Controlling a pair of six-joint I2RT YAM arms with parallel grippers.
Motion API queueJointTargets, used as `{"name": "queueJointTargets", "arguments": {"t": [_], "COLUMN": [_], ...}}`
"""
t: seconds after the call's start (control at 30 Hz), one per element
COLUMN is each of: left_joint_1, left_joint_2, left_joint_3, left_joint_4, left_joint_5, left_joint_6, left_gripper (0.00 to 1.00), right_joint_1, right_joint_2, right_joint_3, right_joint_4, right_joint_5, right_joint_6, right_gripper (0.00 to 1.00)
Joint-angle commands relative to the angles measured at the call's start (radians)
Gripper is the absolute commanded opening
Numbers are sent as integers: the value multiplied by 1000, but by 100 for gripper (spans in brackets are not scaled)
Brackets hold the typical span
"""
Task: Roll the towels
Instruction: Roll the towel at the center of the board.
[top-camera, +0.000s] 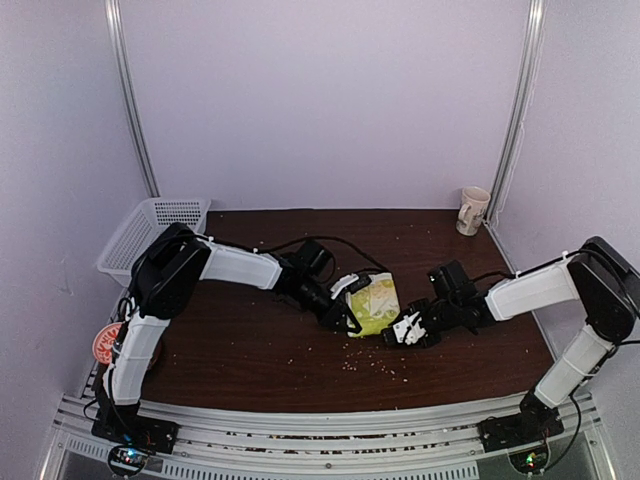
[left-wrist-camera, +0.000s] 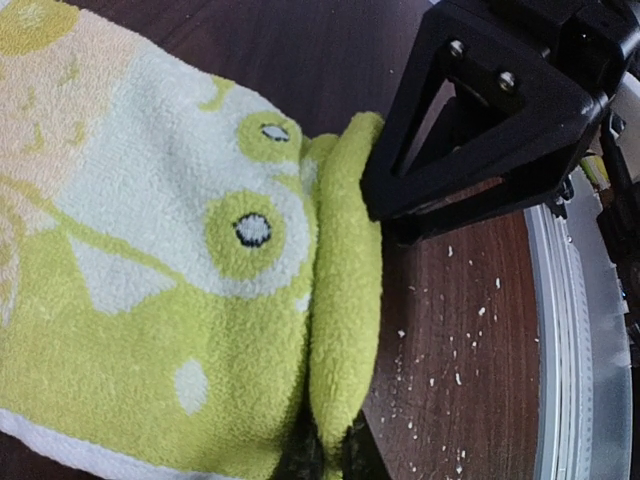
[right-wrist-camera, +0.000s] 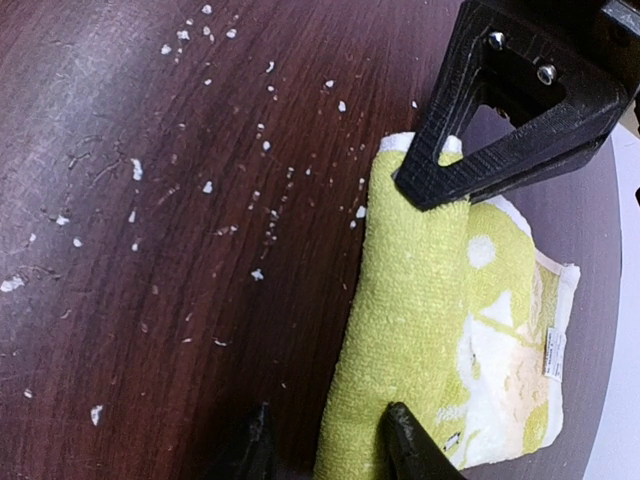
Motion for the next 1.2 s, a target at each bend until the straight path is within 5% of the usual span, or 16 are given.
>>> {"name": "queueJointTargets", "arguments": {"t": [0.0, 0.3, 0.8, 1.03, 1.17], "left_joint_1": [15, 21, 28, 28, 10], "left_joint_2": [47, 40, -159, -360, -491], "left_joint_3": [0, -4, -62, -287, -495], "left_joint_4": [-38, -43, -15, 142, 369], "left_joint_5": [-70, -74, -225, -349, -392], "left_joint_6": [-2, 0, 14, 115, 222], "left_gripper": [0, 11, 54, 91, 98], "right_joint_1": [5, 5, 0, -28, -58], "right_joint_2": [14, 57, 94, 83, 102], "right_joint_3": [16, 38, 102, 168, 227], "right_joint_4": [21, 18, -107, -230, -337], "right_joint_5": [53, 115, 116, 21, -43], "right_joint_6": [33, 60, 53, 62, 63], "right_gripper": [38, 34, 5, 3, 2]}}
